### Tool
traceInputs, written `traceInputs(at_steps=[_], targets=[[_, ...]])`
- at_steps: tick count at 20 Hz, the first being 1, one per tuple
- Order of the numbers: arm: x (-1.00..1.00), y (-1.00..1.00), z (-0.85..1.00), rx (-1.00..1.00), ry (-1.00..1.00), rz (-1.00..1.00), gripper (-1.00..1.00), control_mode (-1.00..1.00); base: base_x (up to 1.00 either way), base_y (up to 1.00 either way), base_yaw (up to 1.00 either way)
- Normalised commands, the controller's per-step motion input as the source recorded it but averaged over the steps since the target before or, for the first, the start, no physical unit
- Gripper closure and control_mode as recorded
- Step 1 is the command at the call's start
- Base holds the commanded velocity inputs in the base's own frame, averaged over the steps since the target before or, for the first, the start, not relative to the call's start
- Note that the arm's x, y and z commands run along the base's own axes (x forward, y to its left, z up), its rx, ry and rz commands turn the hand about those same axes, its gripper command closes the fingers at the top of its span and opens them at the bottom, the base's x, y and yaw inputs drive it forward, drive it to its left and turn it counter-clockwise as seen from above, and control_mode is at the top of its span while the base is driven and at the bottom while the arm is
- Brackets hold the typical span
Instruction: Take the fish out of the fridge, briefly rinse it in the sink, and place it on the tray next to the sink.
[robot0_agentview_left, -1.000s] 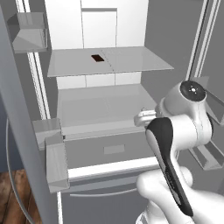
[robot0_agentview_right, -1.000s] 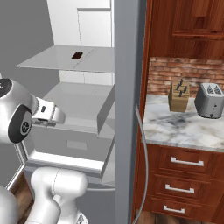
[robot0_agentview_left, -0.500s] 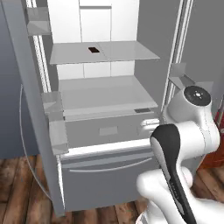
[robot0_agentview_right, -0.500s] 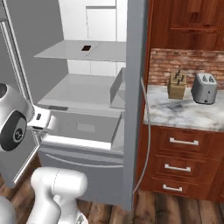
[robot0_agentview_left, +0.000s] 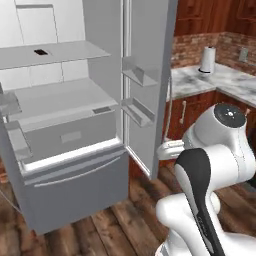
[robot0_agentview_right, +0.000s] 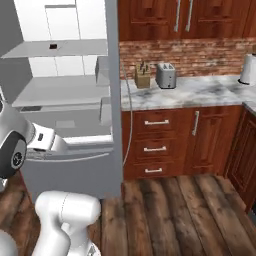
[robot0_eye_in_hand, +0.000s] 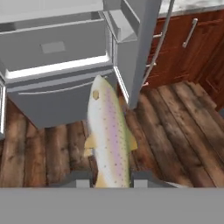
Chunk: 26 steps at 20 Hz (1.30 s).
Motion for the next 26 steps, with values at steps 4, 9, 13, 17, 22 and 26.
traceInputs(at_steps=[4, 9, 13, 17, 22, 26], targets=[[0.00, 0.00, 0.00, 0.00, 0.00, 0.00, 1.00, 1.00, -0.83, 0.27, -0.82], [0.00, 0.00, 0.00, 0.00, 0.00, 0.00, 1.00, 1.00, -0.28, 0.06, -0.99], [0.00, 0.00, 0.00, 0.00, 0.00, 0.00, 1.00, 1.00, -0.09, 0.00, -1.00], [0.00, 0.00, 0.00, 0.00, 0.00, 0.00, 1.00, 1.00, 0.00, -0.08, -1.00], [0.00, 0.00, 0.00, 0.00, 0.00, 0.00, 1.00, 1.00, 0.38, -0.39, -0.88], [0.00, 0.00, 0.00, 0.00, 0.00, 0.00, 1.00, 1.00, 0.98, -0.56, -0.58]])
